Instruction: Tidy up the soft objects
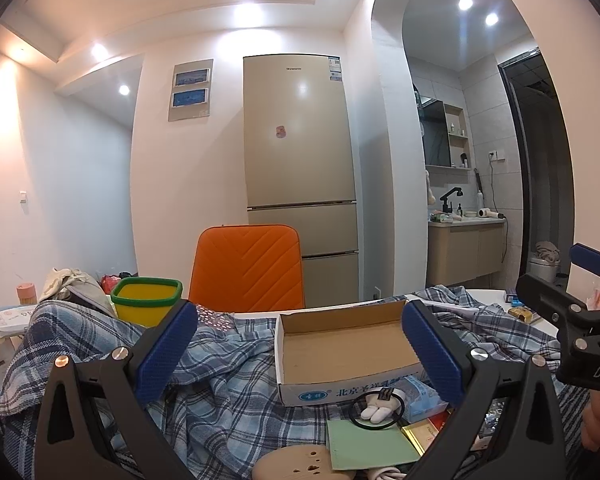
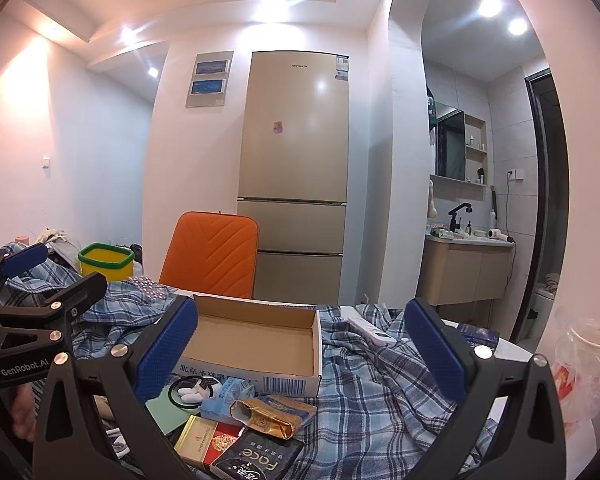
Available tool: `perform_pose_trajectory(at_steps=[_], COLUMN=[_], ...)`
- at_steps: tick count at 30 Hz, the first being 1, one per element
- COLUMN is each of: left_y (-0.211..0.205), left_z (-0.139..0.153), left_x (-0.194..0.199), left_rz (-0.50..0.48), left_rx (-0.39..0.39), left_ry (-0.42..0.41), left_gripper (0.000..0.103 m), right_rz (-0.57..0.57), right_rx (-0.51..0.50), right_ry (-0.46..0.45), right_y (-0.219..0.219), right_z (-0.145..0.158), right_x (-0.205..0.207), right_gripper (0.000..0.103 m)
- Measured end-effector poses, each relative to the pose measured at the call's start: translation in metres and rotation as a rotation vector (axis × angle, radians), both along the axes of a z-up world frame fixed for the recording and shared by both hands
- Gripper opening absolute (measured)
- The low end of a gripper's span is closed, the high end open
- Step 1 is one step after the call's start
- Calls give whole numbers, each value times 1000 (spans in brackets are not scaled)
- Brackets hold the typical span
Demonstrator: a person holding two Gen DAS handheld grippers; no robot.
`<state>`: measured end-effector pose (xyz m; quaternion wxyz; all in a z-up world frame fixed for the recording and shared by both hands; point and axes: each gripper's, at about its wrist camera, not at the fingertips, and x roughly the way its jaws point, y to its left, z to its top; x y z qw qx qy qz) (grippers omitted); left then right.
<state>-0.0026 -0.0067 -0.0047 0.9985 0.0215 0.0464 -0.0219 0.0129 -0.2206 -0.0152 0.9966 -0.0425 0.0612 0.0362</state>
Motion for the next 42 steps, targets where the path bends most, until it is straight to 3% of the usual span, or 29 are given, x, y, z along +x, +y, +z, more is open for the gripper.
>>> perform_pose_trajectory(at_steps=[42], left_y=[7], left_z=[13], left_x=[-8], left_rz=[6], left_rx=[-7], left_ry=[-6], left_gripper=[103], right_rz=[-1], right_rx=[17], right_ry=[25], right_y=[-4], right_z=[1], right_x=[5], right_gripper=[103])
